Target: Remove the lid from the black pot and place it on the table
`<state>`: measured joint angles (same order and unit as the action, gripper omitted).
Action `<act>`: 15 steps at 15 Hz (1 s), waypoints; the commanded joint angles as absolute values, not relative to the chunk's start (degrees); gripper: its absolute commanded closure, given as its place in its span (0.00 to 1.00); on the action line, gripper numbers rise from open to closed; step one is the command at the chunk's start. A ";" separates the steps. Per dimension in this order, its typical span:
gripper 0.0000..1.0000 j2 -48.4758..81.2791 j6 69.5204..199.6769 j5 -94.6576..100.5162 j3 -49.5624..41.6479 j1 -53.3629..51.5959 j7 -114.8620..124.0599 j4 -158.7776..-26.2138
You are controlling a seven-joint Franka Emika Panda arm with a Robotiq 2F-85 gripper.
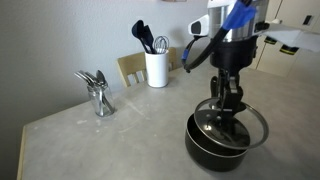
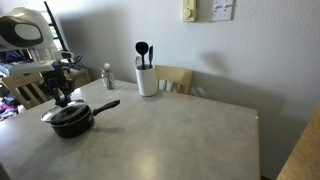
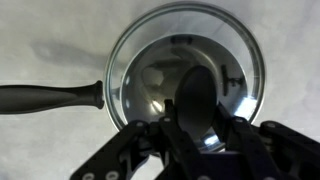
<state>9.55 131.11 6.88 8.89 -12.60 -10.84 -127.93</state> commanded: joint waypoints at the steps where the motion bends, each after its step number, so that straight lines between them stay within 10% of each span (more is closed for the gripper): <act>1: 0.86 4.42 126.42 10.67 9.15 -11.93 -10.30 -129.20; 15: 0.86 -4.31 133.28 10.64 -1.71 -0.11 -19.98 -143.48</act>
<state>-1.34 129.85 11.24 0.54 -3.14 -15.69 -139.43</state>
